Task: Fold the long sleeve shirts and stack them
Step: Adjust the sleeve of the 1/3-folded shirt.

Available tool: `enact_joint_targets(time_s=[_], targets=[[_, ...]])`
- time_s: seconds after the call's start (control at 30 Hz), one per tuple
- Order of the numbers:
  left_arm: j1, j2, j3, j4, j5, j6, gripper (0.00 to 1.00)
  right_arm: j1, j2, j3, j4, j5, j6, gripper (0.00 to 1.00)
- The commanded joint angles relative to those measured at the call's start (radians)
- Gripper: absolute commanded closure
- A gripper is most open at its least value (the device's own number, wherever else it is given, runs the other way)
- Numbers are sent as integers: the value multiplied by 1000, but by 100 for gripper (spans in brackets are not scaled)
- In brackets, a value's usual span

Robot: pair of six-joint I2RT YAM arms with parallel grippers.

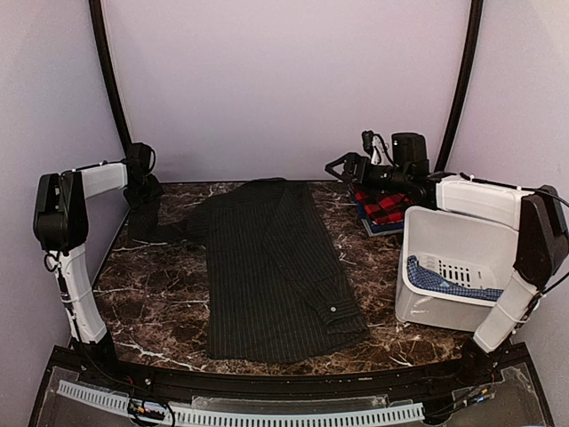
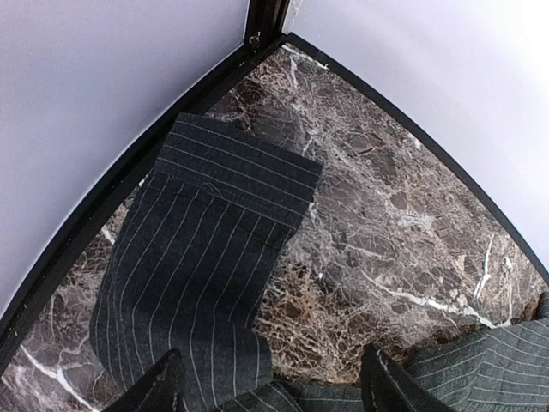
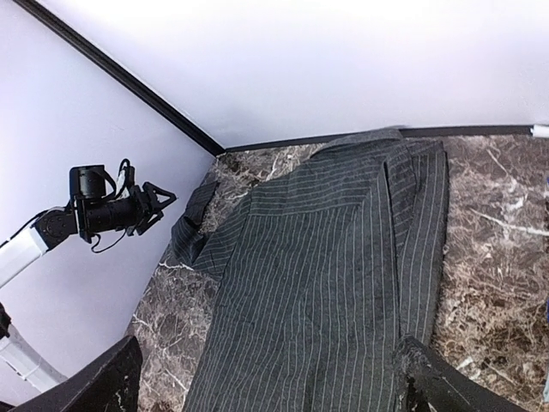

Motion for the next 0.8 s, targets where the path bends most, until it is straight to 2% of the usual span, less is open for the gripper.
enact_joint_targets(time_s=[0.0, 0.2, 0.33, 0.4, 0.53, 0.6, 0.73, 0.77], targets=[[19, 65, 73, -51, 35, -18, 31, -17, -19, -12, 45, -117, 41, 2], [54, 128, 81, -50, 71, -20, 33, 7, -66, -66, 21, -63, -3, 1], [73, 130, 44, -43, 89, -5, 38, 49, -61, -47, 3, -7, -63, 1], [83, 132, 31, -19, 105, 9, 44, 79, -46, -14, -23, 31, -86, 1], [92, 122, 32, -11, 117, 37, 73, 147, -40, 26, -66, 149, -127, 1], [92, 108, 29, -2, 138, 50, 84, 181, -35, 41, -99, 205, -155, 1], [93, 77, 3, 23, 185, 56, 99, 218, -42, 56, -163, 290, -200, 1], [92, 64, -4, 28, 192, 56, 100, 223, -52, 46, -154, 315, -211, 1]])
